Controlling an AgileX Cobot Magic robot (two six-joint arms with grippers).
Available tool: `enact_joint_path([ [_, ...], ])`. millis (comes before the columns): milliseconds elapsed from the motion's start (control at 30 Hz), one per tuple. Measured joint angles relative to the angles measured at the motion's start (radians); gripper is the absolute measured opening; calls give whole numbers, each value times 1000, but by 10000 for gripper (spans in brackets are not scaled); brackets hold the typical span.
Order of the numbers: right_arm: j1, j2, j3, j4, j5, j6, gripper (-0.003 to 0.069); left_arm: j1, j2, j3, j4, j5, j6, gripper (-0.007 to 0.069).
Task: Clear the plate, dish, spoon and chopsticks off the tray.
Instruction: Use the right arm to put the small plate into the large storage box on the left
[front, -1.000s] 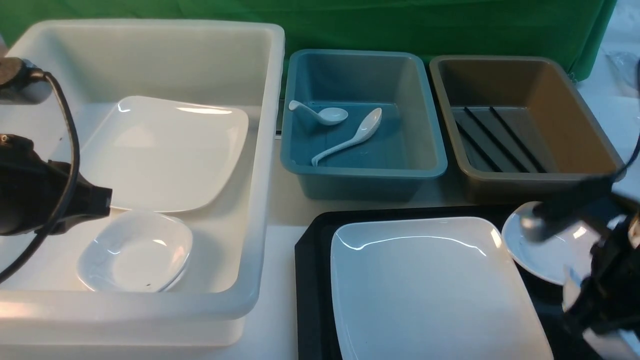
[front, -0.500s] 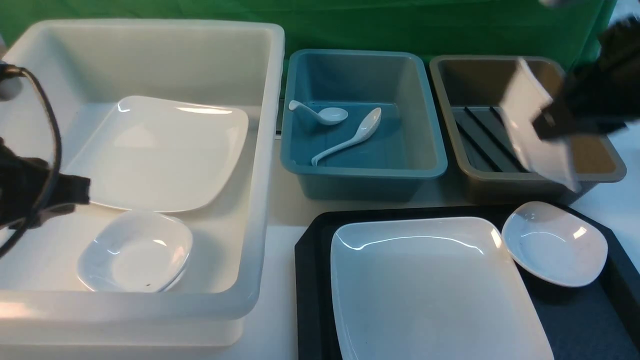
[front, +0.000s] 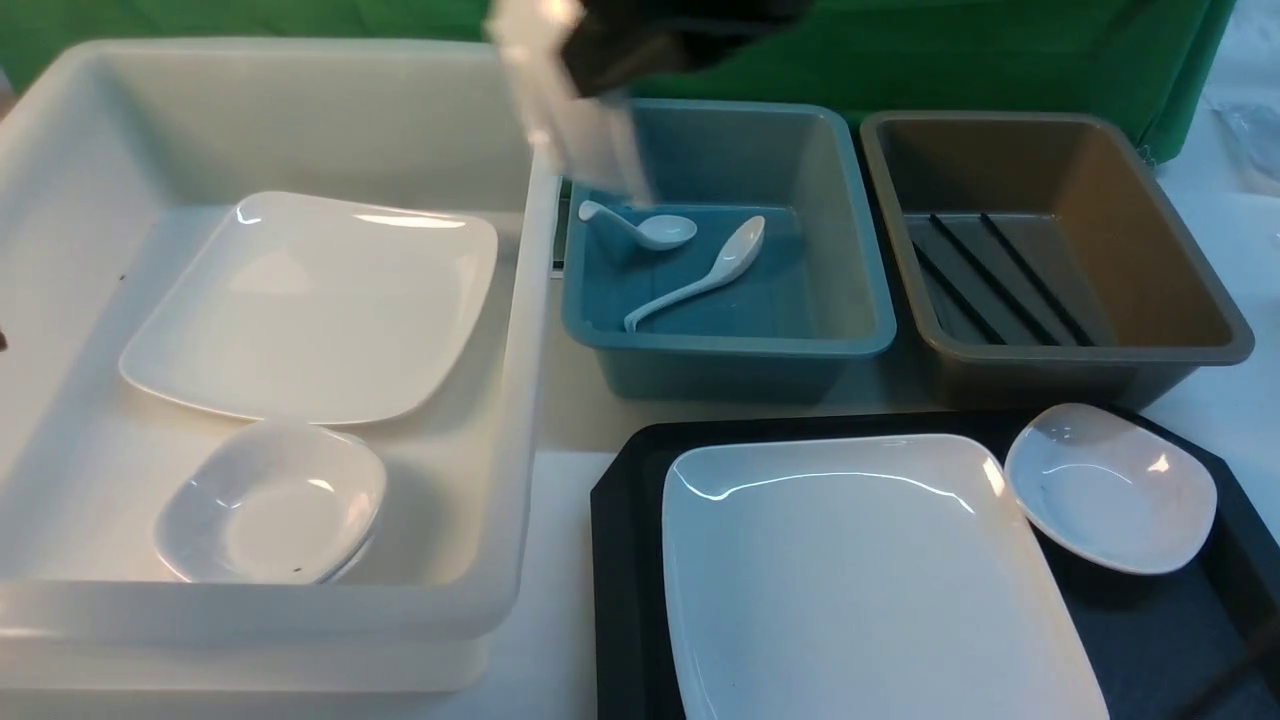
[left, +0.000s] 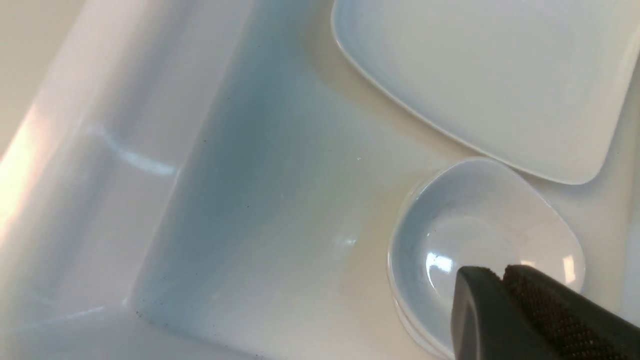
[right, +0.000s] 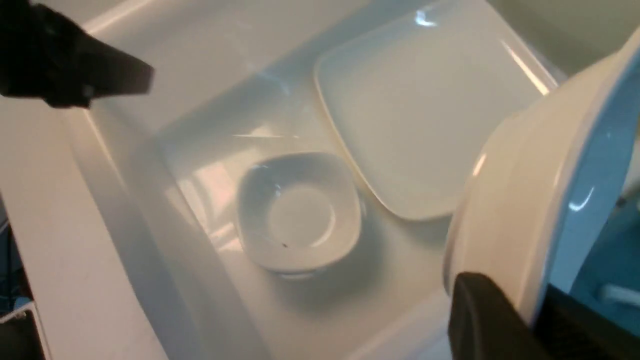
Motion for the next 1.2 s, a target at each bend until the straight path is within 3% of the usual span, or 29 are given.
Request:
enact_joint_path([
  [367,192,341,-112,4,-90,-81,69,0,0,0,18,3,1,36],
  [733,219,441,-114,-19,-196,-122,80,0,0,0,19,4,1,36],
  [1033,219,443,-115,-19,-198,-122,235,0,0,0,19,5,2,36],
  [1200,219,443,-115,-19,-188,-122,248,0,0,0,19,5,4,36],
])
